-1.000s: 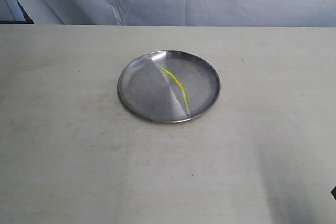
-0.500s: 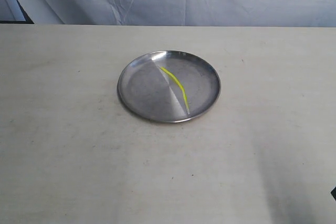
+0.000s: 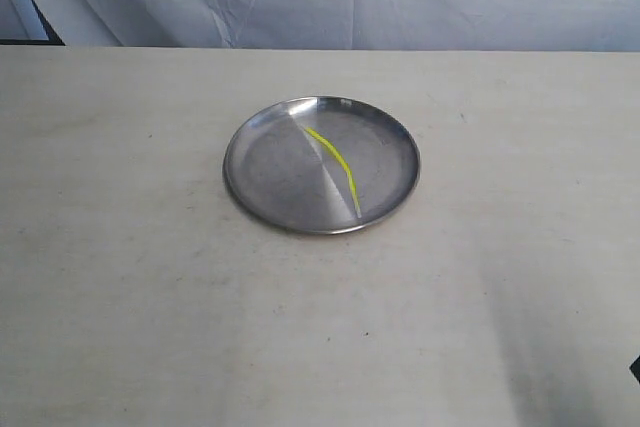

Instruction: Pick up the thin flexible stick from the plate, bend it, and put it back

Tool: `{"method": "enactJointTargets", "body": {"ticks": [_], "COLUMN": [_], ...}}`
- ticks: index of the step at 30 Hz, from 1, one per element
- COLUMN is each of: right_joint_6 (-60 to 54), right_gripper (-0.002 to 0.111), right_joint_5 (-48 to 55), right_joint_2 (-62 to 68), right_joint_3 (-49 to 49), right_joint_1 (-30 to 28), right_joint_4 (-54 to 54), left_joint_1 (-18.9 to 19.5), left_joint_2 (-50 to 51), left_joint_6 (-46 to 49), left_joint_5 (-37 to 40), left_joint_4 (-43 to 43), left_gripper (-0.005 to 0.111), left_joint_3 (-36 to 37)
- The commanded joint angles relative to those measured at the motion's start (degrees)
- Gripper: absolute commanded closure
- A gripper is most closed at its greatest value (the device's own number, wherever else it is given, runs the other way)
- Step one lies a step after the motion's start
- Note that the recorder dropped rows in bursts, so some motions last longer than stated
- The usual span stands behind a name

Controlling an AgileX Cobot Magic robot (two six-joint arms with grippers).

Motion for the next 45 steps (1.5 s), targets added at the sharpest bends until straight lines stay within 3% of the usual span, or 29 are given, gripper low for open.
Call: {"method": "enactJointTargets", "body": {"ticks": [1,7,16,45], "right_joint_6": [-0.07,-0.07,-0.07,-0.07], "right_gripper": [0.108,0.108,0.108,0.108], "right_joint_5": [-0.23,-0.23,-0.23,0.11], "right_joint_2": [-0.23,-0.23,-0.23,-0.23], "right_joint_3": [0.07,0.07,0.07,0.07], "right_joint_1": [0.16,0.16,0.16,0.16], "right_joint_4": [-0.03,-0.03,-0.03,-0.03], "left_joint_1": [0.02,0.02,0.02,0.02], "left_joint_2": [-0.47,-0.47,-0.47,-0.47], "left_joint_6": [3.76,3.76,3.76,3.76], "left_joint_5": [-1.54,-6.1,0.54,0.71], "left_joint_4": [0.7,10.58,6.5,7.78], "left_gripper": [0.107,0.107,0.107,0.107], "left_joint_3": [4.74,10.63,10.63,10.63]}}
